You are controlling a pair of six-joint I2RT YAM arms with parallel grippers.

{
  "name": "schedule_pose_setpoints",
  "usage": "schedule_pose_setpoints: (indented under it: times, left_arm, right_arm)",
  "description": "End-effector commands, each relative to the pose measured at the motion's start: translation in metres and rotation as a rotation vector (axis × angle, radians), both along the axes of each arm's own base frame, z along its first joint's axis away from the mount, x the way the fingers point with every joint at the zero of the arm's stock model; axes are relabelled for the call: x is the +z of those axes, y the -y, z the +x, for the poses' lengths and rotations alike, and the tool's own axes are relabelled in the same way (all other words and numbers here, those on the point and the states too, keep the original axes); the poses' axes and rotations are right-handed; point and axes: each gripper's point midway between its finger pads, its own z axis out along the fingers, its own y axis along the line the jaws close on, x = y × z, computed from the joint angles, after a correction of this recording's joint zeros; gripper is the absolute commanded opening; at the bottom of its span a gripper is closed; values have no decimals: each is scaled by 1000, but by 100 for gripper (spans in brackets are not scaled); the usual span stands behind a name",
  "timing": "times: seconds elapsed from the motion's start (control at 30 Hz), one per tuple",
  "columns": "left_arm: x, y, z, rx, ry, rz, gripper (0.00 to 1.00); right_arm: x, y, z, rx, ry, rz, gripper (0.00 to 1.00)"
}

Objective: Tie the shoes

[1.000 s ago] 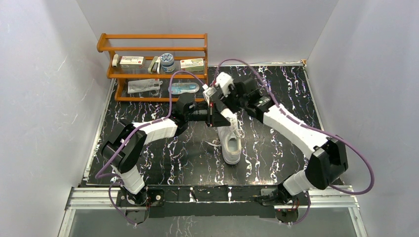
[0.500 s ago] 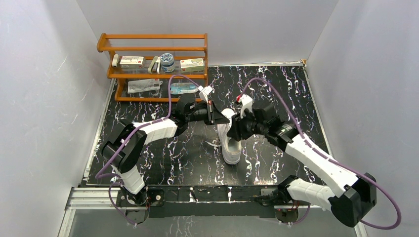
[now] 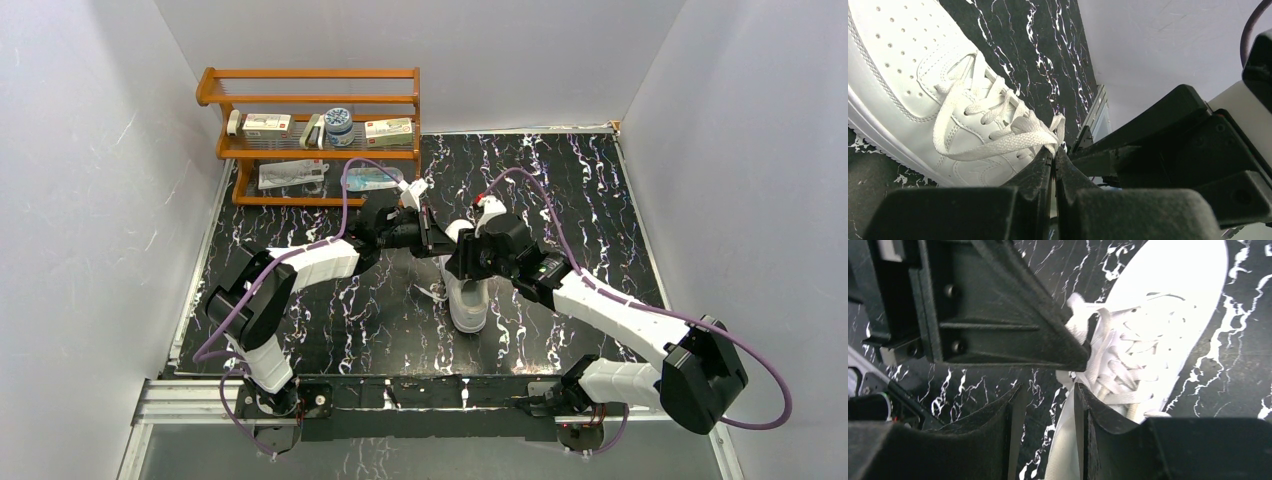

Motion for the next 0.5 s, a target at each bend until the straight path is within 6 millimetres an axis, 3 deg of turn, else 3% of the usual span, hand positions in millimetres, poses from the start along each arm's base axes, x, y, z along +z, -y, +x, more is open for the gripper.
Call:
schedule_pose_setpoints:
  times: [0.0,0.17,0.33,0.47]
  left_arm:
    - [41,1,4,7,50,-59,0]
    - [46,4,5,3,39,-78,0]
    - [49,4,4,2,33,-96,0]
    - [50,5,4,-2,33,-99,0]
  right_arm:
    - [15,4,19,-109,68,33,47]
    - [14,2,20,-88,99,40,47]
    - [14,-9,27,-78,137,77,40]
    - [18,-9,33,-118,174,101,45]
